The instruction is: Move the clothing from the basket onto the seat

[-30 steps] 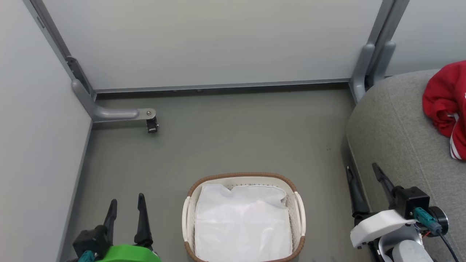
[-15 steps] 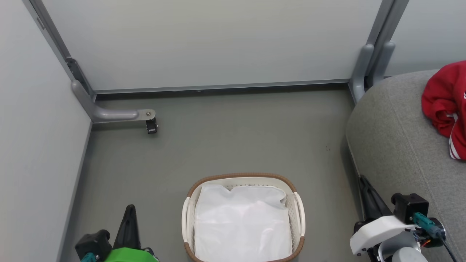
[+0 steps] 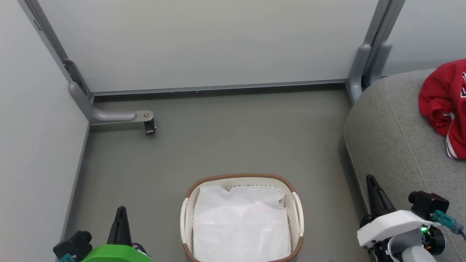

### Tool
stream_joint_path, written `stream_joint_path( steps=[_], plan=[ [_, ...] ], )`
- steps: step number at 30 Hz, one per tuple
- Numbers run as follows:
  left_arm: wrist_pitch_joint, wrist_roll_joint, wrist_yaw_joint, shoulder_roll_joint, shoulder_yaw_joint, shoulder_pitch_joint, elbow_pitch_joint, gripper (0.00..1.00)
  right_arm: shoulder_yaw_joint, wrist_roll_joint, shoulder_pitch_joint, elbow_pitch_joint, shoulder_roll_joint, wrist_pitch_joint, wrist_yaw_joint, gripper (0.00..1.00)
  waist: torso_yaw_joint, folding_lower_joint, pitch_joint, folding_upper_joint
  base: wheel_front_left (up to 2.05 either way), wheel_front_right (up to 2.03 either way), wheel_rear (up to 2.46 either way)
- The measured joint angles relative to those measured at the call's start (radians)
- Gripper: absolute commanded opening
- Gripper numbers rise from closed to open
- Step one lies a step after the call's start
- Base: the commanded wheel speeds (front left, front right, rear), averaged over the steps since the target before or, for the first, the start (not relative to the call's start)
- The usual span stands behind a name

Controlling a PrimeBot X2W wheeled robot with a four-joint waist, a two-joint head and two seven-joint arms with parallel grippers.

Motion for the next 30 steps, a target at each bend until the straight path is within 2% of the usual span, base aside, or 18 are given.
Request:
stream_joint_path(
  steps=[30],
  plan=[
    [0.109, -0.374, -0.035, 0.0, 0.07, -0.046, -0.021, 0.0, -0.038, 0.436, -0.003, -0.025, -0.001, 0.109, 0.0, 0.0, -0.018, 0.0, -0.004, 0.0, 0.0, 0.0, 0.0]
  ],
)
